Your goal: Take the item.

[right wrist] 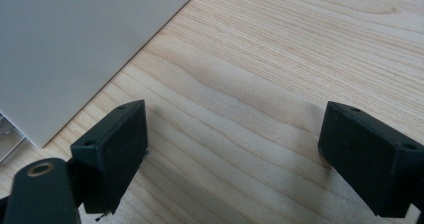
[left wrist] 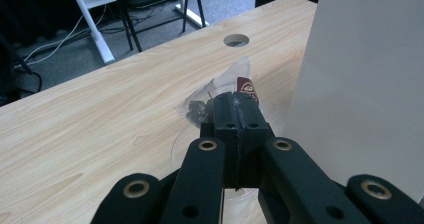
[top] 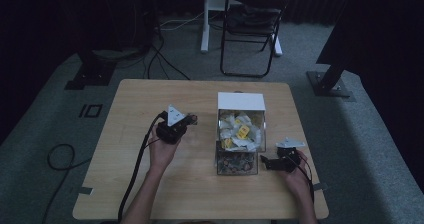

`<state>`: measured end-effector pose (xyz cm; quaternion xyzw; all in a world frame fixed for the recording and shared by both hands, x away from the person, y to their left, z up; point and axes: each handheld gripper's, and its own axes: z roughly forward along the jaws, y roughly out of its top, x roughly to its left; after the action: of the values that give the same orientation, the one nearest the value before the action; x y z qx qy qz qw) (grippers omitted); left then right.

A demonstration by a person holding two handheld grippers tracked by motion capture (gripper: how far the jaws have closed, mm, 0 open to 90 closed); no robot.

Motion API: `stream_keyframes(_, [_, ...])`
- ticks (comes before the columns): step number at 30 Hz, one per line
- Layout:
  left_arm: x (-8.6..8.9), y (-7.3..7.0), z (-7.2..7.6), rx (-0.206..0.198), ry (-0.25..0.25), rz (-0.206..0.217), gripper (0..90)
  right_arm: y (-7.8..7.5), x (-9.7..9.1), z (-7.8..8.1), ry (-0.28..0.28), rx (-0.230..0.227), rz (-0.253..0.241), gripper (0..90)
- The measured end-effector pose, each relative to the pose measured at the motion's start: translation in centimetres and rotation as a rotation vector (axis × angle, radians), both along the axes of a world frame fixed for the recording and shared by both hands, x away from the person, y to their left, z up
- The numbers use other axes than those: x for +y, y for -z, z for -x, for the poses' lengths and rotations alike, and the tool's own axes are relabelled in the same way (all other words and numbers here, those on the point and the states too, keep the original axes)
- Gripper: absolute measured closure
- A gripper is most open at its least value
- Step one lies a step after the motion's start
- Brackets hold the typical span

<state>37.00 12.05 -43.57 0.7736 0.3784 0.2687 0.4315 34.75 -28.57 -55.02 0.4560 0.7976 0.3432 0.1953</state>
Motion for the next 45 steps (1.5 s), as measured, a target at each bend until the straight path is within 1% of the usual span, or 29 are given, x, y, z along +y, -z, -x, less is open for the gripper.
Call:
stream_keyframes(8, [0.00,0.15,-0.15,0.006,0.000,-0.008,90.0,0.00,0.00,0.00,0.000,0.000,0.000,12.1])
stream_keyframes(12, [-0.06,0.21,-0.16,0.007,-0.001,-0.005,90.0,0.00,0.00,0.00,0.000,0.000,0.000,12.0])
stream_keyframes(21, [-0.02,0.19,-0.15,0.005,-0.005,-0.010,90.0,0.00,0.00,0.00,0.000,0.000,0.000,12.0])
stream_keyframes(27, [0.03,0.16,-0.16,0.009,-0.003,-0.003,90.0,0.00,0.00,0.00,0.000,0.000,0.000,12.0])
stream_keyframes(28, [0.06,0.13,-0.16,0.013,-0.001,0.002,87.2,0.00,0.00,0.00,0.000,0.000,0.000,12.1])
stream_keyframes(30, [0.08,0.05,-0.11,0.005,-0.007,0.005,77.4,0.00,0.00,0.00,0.000,0.000,0.000,12.1])
stream_keyframes(32, [0.09,0.02,-0.10,0.003,-0.012,0.005,72.8,0.00,0.00,0.00,0.000,0.000,0.000,12.0])
stream_keyframes(33, [0.09,0.02,-0.10,0.003,-0.012,0.005,72.8,0.00,0.00,0.00,0.000,0.000,0.000,12.0])
stream_keyframes(34, [0.17,-0.07,-0.07,-0.003,-0.021,0.006,68.4,0.00,0.00,0.00,0.000,0.000,0.000,12.0])
stream_keyframes(35, [0.22,-0.09,-0.07,-0.004,-0.022,0.007,66.8,0.00,0.00,0.00,0.000,0.000,0.000,12.0])
stream_keyframes(39, [0.31,-0.24,0.02,-0.008,-0.025,0.011,62.7,0.00,0.00,0.00,0.000,0.000,0.000,12.0])
stream_keyframes(45, [0.43,-0.39,0.09,-0.010,-0.031,0.017,62.0,0.00,0.00,0.00,0.000,0.000,0.000,12.0])
